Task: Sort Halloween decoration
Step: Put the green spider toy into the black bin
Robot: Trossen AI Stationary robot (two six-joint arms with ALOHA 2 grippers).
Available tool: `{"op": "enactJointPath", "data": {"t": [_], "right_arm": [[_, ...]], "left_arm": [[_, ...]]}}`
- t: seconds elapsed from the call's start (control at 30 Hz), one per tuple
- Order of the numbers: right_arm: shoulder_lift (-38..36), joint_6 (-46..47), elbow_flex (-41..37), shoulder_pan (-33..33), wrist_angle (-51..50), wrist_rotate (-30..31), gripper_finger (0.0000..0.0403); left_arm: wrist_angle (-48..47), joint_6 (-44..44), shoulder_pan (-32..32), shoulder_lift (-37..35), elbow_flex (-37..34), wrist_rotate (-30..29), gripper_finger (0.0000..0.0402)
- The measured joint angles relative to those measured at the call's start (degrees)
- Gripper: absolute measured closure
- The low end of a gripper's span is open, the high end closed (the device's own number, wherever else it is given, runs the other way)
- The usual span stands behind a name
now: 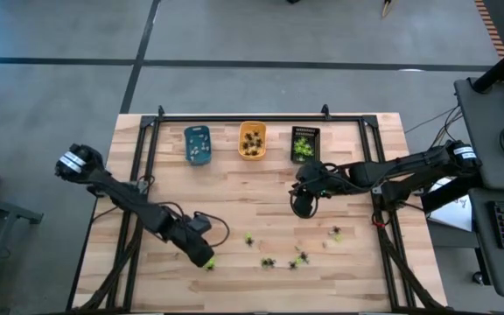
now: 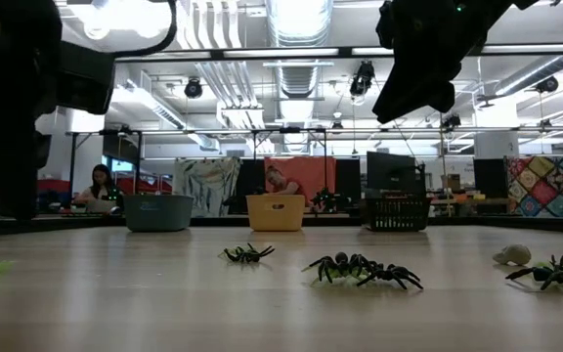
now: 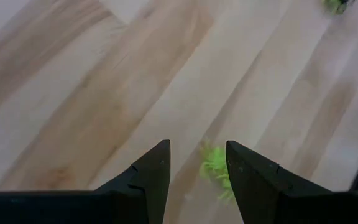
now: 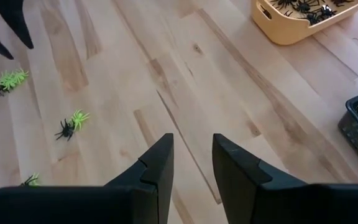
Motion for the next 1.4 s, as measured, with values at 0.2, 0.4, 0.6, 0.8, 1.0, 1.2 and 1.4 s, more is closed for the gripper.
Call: {"op": "enactJointPath", "data": {"t": [0.2,0.4,0.6,0.8,1.0,1.2,1.4], "right_arm": [[0.01,-0.31,0.00,0.00,0.03,0.00,0.0305],[0.01,-1.36,0.00,0.00,0.05,0.01,0.0309],[0.02,-1.85,0.00,0.00,0.07,0.01,0.0305],[0.03,-1.95,-0.01,0.00,0.16,0.01,0.0312],[0.03,-1.95,-0.14,0.00,0.29,0.12,0.0313],[0.03,-1.94,-0.77,0.00,0.31,0.45,0.0312],[0.03,-1.17,-0.90,0.00,0.36,0.47,0.0321]], "left_arm": [[-6.74,1.85,-0.61,6.26,7.97,-1.14,0.0271],[-17.15,6.03,-2.36,12.05,14.65,-1.65,0.0286],[-17.34,18.18,-5.85,11.81,15.10,-3.38,0.0302],[-14.73,36.00,-10.71,10.11,15.06,-9.58,0.0313],[-11.63,43.00,-10.92,10.02,13.89,-10.65,0.0339],[-7.26,44.04,-10.77,10.02,9.68,-13.92,0.0396],[3.70,45.05,-10.80,9.97,4.74,-13.66,0.0400]]}}
